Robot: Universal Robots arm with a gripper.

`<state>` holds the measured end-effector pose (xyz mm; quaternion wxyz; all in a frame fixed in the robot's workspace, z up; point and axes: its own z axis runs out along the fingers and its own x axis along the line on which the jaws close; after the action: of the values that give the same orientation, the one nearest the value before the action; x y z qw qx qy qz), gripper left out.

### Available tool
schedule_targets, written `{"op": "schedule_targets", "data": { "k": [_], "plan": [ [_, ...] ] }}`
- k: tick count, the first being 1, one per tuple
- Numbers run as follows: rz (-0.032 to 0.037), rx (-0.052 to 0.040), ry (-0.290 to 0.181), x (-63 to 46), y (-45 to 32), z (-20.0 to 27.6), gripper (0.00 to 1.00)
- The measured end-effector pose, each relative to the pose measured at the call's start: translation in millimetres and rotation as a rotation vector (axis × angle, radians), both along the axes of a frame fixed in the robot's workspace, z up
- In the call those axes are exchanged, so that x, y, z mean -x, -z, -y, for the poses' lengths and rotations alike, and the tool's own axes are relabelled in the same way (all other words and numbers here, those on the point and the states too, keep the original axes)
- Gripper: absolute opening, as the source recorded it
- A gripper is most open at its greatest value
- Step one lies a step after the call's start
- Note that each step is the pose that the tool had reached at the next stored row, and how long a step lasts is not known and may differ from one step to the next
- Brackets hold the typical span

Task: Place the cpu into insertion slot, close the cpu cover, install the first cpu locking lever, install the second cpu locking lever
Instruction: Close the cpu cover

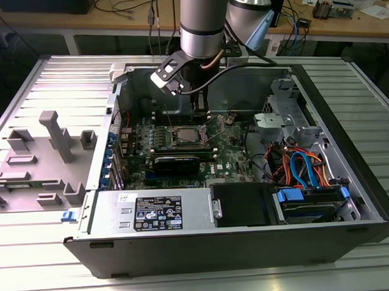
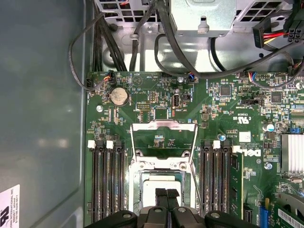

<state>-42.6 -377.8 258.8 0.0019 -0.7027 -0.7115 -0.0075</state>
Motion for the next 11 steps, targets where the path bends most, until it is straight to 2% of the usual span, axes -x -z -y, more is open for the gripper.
{"op": "schedule_targets", "data": {
  "k": [11],
  "plan": [
    [0.0000, -0.0001, 0.000, 0.0, -12.8, 0.0, 0.11]
  ]
}}
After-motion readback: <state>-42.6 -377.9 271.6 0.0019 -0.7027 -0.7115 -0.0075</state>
